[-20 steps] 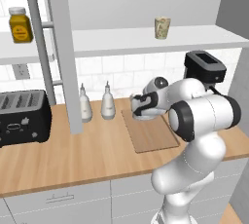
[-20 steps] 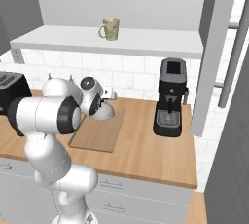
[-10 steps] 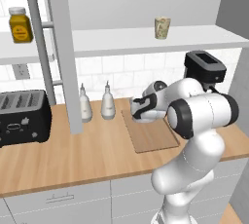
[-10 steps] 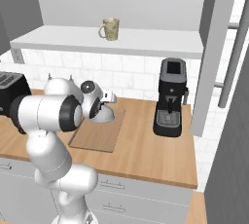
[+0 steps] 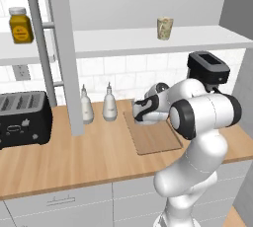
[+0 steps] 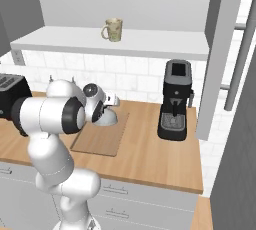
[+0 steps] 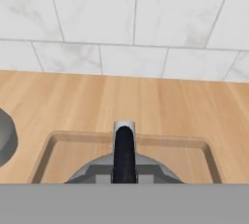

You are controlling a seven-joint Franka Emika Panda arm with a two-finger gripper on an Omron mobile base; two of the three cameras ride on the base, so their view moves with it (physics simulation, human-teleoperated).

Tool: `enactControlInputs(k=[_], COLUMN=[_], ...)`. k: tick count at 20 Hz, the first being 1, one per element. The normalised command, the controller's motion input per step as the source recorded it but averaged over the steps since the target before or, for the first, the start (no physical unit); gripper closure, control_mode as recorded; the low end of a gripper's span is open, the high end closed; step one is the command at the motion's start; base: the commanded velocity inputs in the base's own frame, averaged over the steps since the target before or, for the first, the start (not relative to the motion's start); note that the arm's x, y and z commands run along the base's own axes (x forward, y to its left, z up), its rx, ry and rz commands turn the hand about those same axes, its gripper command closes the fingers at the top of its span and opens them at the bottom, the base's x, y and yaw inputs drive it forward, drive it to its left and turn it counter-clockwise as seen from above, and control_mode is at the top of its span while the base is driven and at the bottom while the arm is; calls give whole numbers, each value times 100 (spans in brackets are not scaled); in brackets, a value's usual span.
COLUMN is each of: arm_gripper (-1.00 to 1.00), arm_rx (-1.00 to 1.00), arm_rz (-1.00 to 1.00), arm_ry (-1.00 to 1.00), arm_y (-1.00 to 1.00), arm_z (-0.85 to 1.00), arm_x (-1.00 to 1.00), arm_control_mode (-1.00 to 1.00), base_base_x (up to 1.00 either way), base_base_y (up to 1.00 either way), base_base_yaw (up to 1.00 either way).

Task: Pick the kettle from the counter and place it on the tray. Then pick the mug from the cabinet and place it on the tray. Then close the cabinet doors.

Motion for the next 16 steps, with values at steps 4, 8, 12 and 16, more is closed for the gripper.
enactControlInputs(k=[4,8,12,16], arm_gripper=[-100,-100,-100,-100], arm_rx=[0,0,0,0], arm_rz=[0,0,0,0], arm_ry=[0,1,4,1], arm_y=[0,0,0,0], arm_z=[-3,0,9,66], arm_x=[0,0,0,-15], arm_control_mode=[-100,-100,-100,-100], base_base_x=[0,0,0,0], base_base_y=[0,0,0,0], base_base_yaw=[0,0,0,0])
